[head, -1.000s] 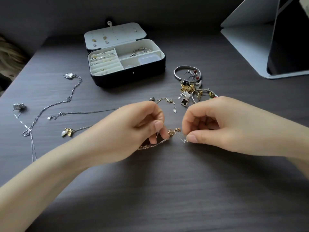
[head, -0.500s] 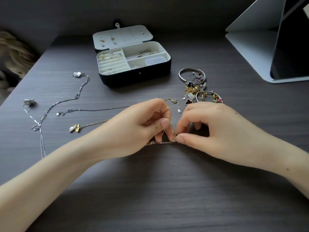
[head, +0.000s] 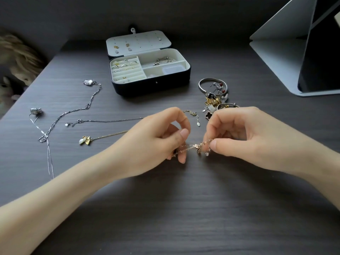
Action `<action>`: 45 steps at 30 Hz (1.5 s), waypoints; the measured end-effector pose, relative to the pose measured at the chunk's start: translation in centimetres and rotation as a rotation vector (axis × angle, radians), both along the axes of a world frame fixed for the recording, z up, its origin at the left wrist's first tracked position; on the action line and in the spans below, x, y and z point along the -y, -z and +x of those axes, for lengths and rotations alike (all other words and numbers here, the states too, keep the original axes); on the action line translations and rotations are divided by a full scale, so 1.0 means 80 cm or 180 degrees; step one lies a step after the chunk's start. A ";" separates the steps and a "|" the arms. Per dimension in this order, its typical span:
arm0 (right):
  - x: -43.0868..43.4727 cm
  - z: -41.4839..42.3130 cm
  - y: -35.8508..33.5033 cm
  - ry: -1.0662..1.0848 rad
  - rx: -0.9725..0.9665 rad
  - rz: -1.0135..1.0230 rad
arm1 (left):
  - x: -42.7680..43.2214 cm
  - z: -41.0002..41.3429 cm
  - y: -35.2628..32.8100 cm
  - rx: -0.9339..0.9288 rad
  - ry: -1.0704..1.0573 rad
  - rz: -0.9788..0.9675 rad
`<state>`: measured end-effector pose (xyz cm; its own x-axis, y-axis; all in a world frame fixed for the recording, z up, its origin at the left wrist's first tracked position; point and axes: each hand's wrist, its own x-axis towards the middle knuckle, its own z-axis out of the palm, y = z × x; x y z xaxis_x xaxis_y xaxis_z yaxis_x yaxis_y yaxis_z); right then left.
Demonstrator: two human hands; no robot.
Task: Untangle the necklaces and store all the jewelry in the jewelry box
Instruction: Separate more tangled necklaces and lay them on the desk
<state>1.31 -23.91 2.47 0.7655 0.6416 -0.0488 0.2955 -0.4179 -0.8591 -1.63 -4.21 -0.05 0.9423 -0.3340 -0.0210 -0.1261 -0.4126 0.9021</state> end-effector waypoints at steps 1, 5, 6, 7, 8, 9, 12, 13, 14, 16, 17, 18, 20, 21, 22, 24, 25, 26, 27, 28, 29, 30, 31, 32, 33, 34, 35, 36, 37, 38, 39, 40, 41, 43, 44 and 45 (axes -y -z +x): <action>0.000 0.000 0.000 -0.0007 -0.0049 0.0015 | 0.000 0.000 -0.001 -0.0010 -0.0008 0.0012; 0.001 0.001 -0.002 0.0040 -0.0106 -0.0020 | 0.002 -0.001 -0.004 -0.0013 0.0057 0.0104; 0.000 0.000 -0.003 0.0043 -0.0128 -0.0006 | 0.002 -0.001 -0.005 -0.0007 0.0091 0.0125; 0.000 0.000 -0.003 0.0043 -0.0148 0.0007 | 0.003 -0.002 -0.006 0.0001 0.0128 0.0140; -0.001 -0.001 -0.004 0.0049 -0.0185 0.0016 | 0.003 -0.002 -0.007 0.0007 0.0162 0.0146; -0.001 0.000 -0.004 0.0056 -0.0237 0.0034 | 0.004 -0.003 -0.008 0.0009 0.0188 0.0140; -0.002 0.000 -0.005 0.0096 -0.0423 0.0085 | 0.004 -0.003 -0.008 0.0075 0.0206 0.0114; -0.002 0.000 -0.006 0.0105 -0.0454 0.0091 | 0.004 -0.004 -0.007 0.0124 0.0204 0.0119; -0.002 0.000 -0.006 0.0121 -0.0474 0.0088 | 0.003 -0.004 -0.007 0.0176 0.0201 0.0128; 0.000 0.001 -0.005 0.0169 -0.0469 0.0036 | 0.003 -0.004 -0.006 0.0272 0.0180 0.0152; 0.001 0.002 -0.004 0.0177 -0.0454 0.0009 | 0.003 -0.005 -0.005 0.0309 0.0152 0.0175; 0.001 0.002 -0.004 0.0166 -0.0448 -0.0007 | 0.003 -0.005 -0.004 0.0337 0.0118 0.0206; 0.002 0.003 -0.005 0.0136 -0.0453 -0.0023 | 0.004 -0.004 -0.003 0.0380 0.0082 0.0299; 0.002 0.003 -0.005 0.0124 -0.0449 -0.0051 | 0.004 -0.004 -0.003 0.0404 0.0082 0.0361; 0.003 0.004 -0.005 0.0111 -0.0443 -0.0086 | 0.005 -0.004 -0.003 0.0418 0.0091 0.0423; 0.004 0.004 -0.006 0.0068 -0.0391 -0.0133 | 0.005 -0.004 -0.002 0.0361 0.0118 0.0472; 0.004 0.004 -0.006 0.0037 -0.0347 -0.0139 | 0.005 -0.004 -0.002 0.0308 0.0133 0.0456; 0.004 0.004 -0.006 0.0005 -0.0281 -0.0155 | 0.006 -0.003 -0.002 0.0261 0.0140 0.0442; 0.005 0.004 -0.005 -0.0024 -0.0186 -0.0188 | 0.006 -0.004 -0.002 0.0222 0.0140 0.0440; 0.005 0.004 -0.004 -0.0053 -0.0077 -0.0239 | 0.006 -0.003 -0.002 0.0193 0.0140 0.0439; 0.005 0.004 -0.002 -0.0081 0.0030 -0.0280 | 0.005 -0.003 -0.002 0.0174 0.0143 0.0440; 0.004 0.004 0.000 -0.0092 0.0142 -0.0308 | 0.005 -0.003 -0.002 0.0163 0.0148 0.0448; 0.005 0.004 0.002 -0.0092 0.0270 -0.0335 | 0.005 -0.003 -0.002 0.0149 0.0153 0.0453; 0.005 0.003 0.005 -0.0089 0.0422 -0.0385 | 0.005 -0.003 -0.003 0.0131 0.0156 0.0443; 0.005 0.002 0.006 -0.0086 0.0593 -0.0444 | 0.005 -0.003 -0.003 0.0112 0.0158 0.0424; 0.004 0.002 0.007 -0.0075 0.0763 -0.0507 | 0.005 -0.003 -0.004 0.0107 0.0158 0.0419; 0.003 0.001 0.009 -0.0066 0.0910 -0.0561 | 0.005 -0.003 -0.004 0.0122 0.0159 0.0438; 0.003 0.001 0.009 -0.0063 0.1019 -0.0611 | 0.005 -0.003 -0.004 0.0150 0.0161 0.0476; 0.002 0.000 0.010 -0.0078 0.1077 -0.0632 | 0.005 -0.002 -0.003 0.0179 0.0163 0.0517; 0.001 0.000 0.010 -0.0081 0.1089 -0.0622 | 0.005 -0.002 -0.003 0.0195 0.0159 0.0540; 0.000 -0.001 0.011 -0.0083 0.1096 -0.0587 | 0.005 -0.002 -0.003 0.0198 0.0151 0.0548; -0.001 -0.002 0.011 -0.0093 0.1106 -0.0550 | 0.005 -0.002 -0.002 0.0196 0.0145 0.0552; -0.002 -0.003 0.012 -0.0092 0.1127 -0.0511 | 0.005 -0.002 -0.002 0.0188 0.0143 0.0556; -0.005 -0.003 0.015 -0.0070 0.1153 -0.0480 | 0.005 -0.002 -0.002 0.0163 0.0142 0.0540; -0.006 -0.003 0.016 -0.0049 0.1138 -0.0463 | 0.005 -0.002 -0.002 0.0158 0.0142 0.0523; -0.007 -0.004 0.017 -0.0031 0.1094 -0.0430 | 0.005 -0.002 -0.002 0.0159 0.0137 0.0509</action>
<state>1.03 -23.33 1.09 0.7458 0.6543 0.1254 0.5617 -0.5165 -0.6463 -1.76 -4.59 0.09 0.9285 -0.3701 -0.0307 -0.1897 -0.5437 0.8175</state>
